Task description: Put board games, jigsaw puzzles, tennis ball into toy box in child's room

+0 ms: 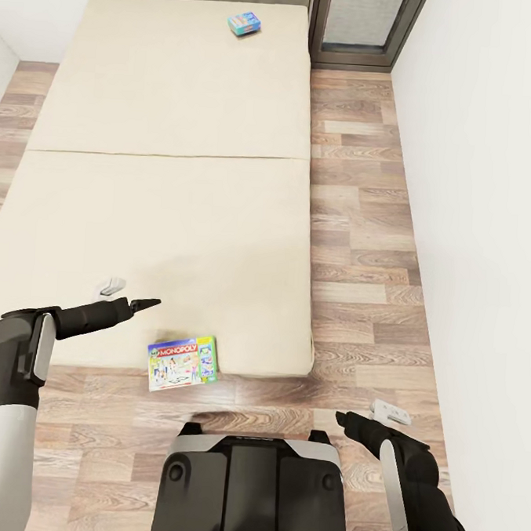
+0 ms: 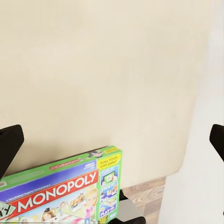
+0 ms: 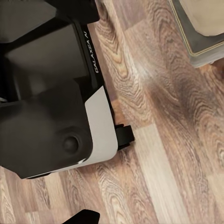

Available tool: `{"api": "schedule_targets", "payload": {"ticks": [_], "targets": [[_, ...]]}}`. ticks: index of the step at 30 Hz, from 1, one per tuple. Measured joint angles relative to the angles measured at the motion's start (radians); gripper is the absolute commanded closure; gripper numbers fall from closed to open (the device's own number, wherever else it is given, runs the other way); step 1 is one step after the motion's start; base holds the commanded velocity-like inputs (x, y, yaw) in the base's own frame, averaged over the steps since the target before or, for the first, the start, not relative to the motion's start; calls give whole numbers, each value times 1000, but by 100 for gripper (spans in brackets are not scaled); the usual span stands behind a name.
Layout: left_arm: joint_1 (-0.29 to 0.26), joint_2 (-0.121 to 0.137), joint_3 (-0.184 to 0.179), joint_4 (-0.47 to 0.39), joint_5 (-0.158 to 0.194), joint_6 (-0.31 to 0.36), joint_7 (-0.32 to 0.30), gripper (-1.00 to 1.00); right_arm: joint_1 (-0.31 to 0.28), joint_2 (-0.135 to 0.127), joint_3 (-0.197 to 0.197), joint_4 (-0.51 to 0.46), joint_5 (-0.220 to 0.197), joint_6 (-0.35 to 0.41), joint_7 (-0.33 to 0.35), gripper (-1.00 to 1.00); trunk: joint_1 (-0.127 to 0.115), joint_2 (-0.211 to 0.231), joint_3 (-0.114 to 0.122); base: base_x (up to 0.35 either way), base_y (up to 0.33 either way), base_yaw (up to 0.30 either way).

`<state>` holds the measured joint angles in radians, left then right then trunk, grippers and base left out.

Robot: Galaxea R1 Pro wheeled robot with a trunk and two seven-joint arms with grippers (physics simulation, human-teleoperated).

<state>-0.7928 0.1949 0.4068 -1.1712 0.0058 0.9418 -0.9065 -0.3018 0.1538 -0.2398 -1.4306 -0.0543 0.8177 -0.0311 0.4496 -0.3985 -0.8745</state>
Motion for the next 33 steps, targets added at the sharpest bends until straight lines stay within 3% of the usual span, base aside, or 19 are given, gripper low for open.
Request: {"api": "schedule_targets", "payload": {"ticks": [33], "targets": [[0,0,0,1,0,0,-1,-100,0,-1,0,-3,0,0,1,-100,0,0,9,-20,0,7]]}}
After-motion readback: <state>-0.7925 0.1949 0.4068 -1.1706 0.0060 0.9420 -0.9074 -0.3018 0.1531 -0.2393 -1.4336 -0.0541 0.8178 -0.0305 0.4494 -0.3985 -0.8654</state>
